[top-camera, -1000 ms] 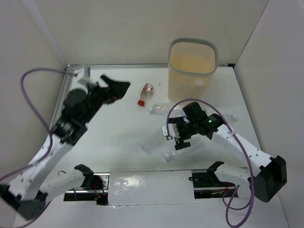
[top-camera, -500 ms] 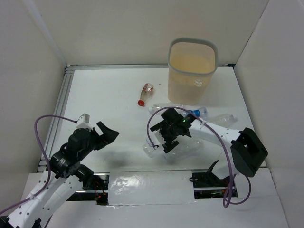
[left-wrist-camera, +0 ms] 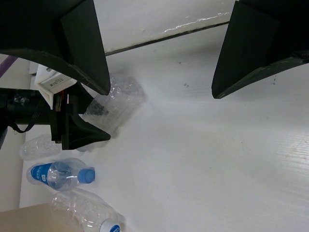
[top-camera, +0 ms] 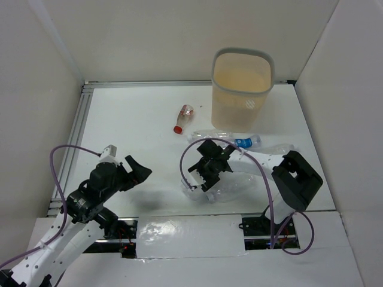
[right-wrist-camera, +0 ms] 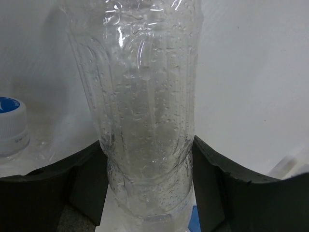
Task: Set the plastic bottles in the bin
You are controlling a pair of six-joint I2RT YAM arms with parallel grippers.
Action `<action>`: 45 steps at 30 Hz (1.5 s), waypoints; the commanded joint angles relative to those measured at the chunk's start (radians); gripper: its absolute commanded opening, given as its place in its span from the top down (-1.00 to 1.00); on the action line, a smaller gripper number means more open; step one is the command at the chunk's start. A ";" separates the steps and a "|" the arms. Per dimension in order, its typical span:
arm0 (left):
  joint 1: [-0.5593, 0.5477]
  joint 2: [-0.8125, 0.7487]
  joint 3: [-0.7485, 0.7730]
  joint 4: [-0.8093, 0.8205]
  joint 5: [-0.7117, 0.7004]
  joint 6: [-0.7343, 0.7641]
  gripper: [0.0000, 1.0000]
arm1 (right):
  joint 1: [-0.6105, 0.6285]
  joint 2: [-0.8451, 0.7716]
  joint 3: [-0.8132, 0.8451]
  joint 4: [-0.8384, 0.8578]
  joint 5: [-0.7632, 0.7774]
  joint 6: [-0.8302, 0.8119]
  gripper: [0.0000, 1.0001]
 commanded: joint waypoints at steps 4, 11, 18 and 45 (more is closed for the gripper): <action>-0.007 0.028 0.021 0.087 0.044 0.032 -0.97 | -0.009 -0.021 0.261 -0.192 -0.066 0.188 0.46; -0.007 -0.007 0.078 0.168 0.109 0.146 -0.95 | -0.070 -0.015 0.832 -0.217 0.016 0.692 0.46; -0.007 0.092 0.099 0.378 0.309 0.252 -0.89 | -0.304 0.106 1.218 -0.092 0.250 0.985 0.56; -0.705 1.224 0.780 0.525 -0.020 0.654 -1.00 | -0.930 0.347 1.444 -0.149 -0.255 1.221 -1.00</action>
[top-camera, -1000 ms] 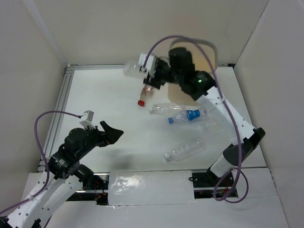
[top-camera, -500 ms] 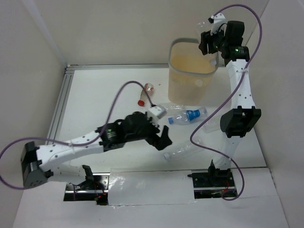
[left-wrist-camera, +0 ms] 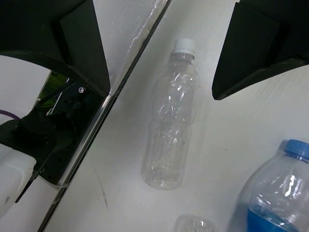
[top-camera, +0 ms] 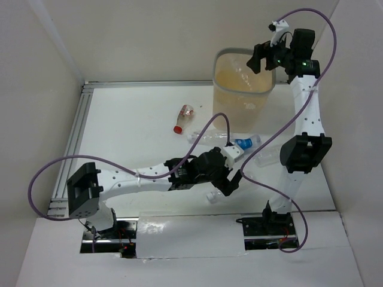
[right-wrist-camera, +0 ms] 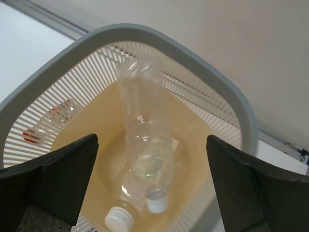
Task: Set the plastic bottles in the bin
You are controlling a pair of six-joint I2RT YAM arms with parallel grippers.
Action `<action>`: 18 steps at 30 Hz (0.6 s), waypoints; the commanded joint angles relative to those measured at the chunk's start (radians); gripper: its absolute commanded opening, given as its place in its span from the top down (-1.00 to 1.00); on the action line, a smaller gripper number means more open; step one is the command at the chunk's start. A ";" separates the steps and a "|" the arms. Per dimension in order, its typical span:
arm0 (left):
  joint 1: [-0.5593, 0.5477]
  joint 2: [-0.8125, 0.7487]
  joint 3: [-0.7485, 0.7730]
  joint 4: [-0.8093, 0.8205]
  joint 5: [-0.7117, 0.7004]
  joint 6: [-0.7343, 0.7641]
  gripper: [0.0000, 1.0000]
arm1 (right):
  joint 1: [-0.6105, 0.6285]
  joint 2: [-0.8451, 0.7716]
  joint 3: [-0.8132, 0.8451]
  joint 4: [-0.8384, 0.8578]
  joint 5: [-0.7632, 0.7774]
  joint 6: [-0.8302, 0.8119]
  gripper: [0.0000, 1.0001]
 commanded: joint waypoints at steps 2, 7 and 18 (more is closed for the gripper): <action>-0.024 0.072 0.049 0.060 -0.028 0.040 -1.00 | -0.136 -0.053 0.097 0.016 -0.113 0.140 -1.00; -0.042 0.151 0.060 0.060 -0.067 0.040 -1.00 | -0.332 -0.077 0.036 -0.097 -0.317 0.158 -0.59; -0.080 0.396 0.235 -0.075 -0.259 0.051 -0.79 | -0.475 -0.378 -0.506 -0.309 -0.378 -0.280 -0.53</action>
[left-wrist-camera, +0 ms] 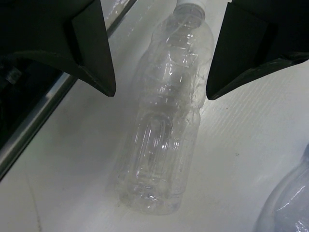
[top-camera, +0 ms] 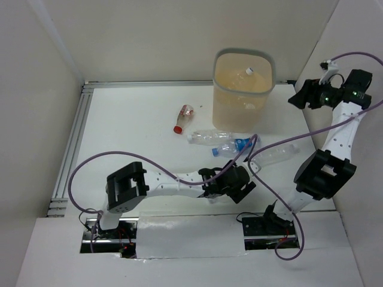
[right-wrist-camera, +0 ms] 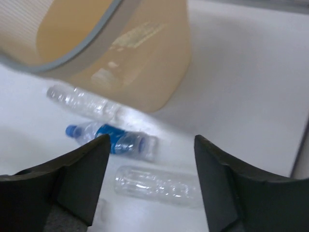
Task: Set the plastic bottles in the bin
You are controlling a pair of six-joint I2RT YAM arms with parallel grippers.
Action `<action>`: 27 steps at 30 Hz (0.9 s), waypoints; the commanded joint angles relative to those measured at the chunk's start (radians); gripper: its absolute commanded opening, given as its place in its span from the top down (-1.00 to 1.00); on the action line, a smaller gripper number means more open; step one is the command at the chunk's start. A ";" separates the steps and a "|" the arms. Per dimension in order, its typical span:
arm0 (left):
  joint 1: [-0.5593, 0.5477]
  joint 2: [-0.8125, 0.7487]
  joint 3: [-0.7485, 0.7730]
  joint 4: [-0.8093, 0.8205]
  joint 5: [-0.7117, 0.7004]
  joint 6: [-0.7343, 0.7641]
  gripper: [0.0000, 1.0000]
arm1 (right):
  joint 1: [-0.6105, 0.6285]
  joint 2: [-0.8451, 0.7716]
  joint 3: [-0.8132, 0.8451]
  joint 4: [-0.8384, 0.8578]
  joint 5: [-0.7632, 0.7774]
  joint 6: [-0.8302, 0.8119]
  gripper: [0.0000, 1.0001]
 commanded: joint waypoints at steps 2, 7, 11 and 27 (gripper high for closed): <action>-0.014 0.056 0.055 -0.039 -0.089 0.018 -0.71 | 0.005 -0.126 -0.132 -0.115 -0.038 -0.208 -0.65; -0.014 0.089 0.055 -0.058 -0.098 0.018 -0.43 | 0.005 -0.147 -0.197 -0.188 -0.003 -0.335 -1.00; -0.014 0.080 0.041 -0.069 -0.098 -0.011 0.05 | -0.048 -0.101 -0.186 -0.274 -0.012 -0.419 -1.00; 0.107 -0.301 -0.048 -0.128 -0.174 -0.096 0.52 | -0.099 -0.152 -0.307 -0.426 0.014 -0.772 -1.00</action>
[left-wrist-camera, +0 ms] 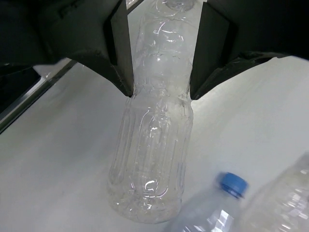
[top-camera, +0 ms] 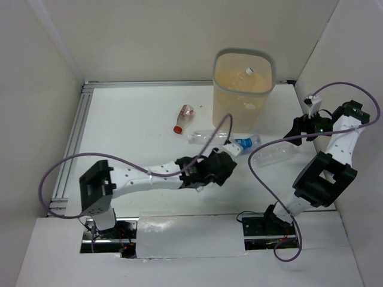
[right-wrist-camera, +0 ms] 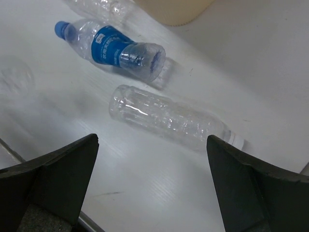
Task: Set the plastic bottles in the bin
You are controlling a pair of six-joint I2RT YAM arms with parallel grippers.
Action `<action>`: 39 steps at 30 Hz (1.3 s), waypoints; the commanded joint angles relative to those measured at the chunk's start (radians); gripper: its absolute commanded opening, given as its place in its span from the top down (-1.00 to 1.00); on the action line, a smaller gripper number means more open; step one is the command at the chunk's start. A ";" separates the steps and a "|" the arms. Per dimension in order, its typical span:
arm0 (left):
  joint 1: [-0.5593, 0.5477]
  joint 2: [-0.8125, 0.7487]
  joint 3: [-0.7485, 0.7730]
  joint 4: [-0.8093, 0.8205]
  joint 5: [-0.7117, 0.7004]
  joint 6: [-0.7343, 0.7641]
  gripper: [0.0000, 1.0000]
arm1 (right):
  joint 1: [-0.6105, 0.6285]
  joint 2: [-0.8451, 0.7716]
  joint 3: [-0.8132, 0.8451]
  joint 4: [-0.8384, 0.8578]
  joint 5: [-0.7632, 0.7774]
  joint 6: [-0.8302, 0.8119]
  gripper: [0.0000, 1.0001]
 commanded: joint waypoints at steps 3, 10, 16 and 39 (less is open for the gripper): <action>0.134 -0.166 0.095 0.020 -0.025 -0.001 0.52 | 0.000 -0.113 -0.086 -0.017 0.022 -0.167 -1.00; 0.270 -0.167 0.394 0.058 0.107 0.056 0.52 | 0.020 -0.202 -0.215 0.049 0.099 -0.200 -0.95; 0.390 -0.120 0.577 0.150 0.335 -0.005 0.52 | 0.049 -0.242 -0.293 0.079 0.136 -0.220 -0.92; 0.559 0.357 0.922 0.727 0.379 -0.497 0.39 | 0.132 -0.365 -0.501 0.178 0.257 -0.151 -0.92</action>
